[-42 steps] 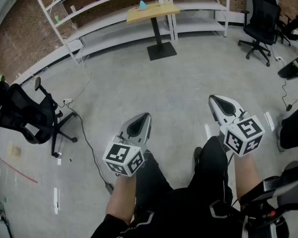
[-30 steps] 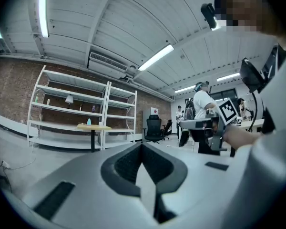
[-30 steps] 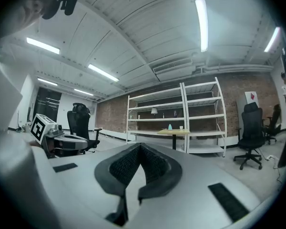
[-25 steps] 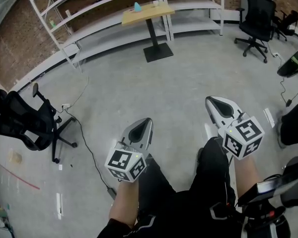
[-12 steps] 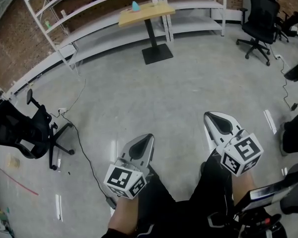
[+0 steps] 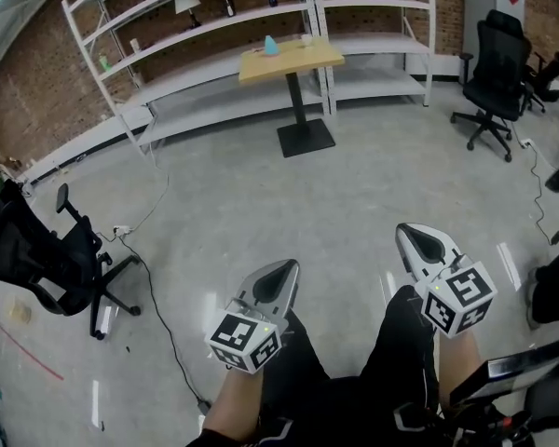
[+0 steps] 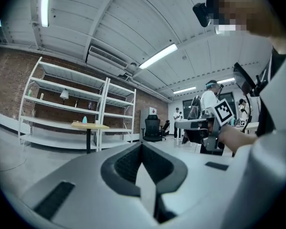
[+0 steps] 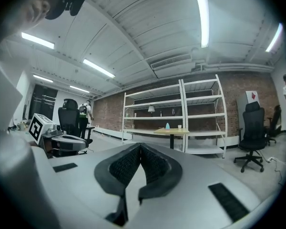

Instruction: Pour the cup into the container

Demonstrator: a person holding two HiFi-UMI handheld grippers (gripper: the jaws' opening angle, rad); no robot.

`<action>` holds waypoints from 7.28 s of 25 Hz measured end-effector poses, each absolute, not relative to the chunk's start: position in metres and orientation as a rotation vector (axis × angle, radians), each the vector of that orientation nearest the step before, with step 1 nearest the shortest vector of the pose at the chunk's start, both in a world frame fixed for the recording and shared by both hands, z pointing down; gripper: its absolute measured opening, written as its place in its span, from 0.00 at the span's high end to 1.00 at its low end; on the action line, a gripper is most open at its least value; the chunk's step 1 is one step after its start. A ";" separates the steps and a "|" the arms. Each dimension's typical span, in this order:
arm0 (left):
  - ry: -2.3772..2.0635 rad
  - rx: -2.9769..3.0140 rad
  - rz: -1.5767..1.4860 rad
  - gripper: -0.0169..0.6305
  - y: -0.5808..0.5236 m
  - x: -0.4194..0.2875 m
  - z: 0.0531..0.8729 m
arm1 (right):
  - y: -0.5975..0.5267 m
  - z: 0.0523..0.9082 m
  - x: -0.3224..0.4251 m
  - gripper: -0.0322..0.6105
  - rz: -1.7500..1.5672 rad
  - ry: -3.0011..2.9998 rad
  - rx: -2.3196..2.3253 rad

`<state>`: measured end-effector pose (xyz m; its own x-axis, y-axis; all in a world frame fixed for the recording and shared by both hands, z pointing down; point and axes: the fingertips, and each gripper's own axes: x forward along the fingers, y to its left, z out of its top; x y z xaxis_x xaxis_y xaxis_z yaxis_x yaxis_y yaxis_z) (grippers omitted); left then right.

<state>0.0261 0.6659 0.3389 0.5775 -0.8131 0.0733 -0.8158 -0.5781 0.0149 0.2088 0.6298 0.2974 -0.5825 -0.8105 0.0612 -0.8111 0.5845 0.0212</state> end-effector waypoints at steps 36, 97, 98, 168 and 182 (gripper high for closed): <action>-1.462 2.734 0.146 0.97 0.320 0.009 0.336 | 0.283 0.294 0.184 0.95 -0.010 -2.812 1.382; -1.521 2.763 0.084 0.97 -0.395 -0.103 0.308 | -0.431 0.280 0.077 0.95 0.004 -2.845 1.368; -1.518 2.764 0.081 0.97 -0.405 -0.106 0.307 | -0.442 0.279 0.074 0.95 0.002 -2.845 1.366; -0.936 2.929 0.249 0.97 -0.672 -0.153 0.339 | -0.826 0.332 0.015 0.48 0.169 -2.509 1.249; -0.851 2.930 0.300 0.97 -0.661 -0.153 0.345 | -0.796 0.290 -0.066 0.49 -0.127 -2.448 1.030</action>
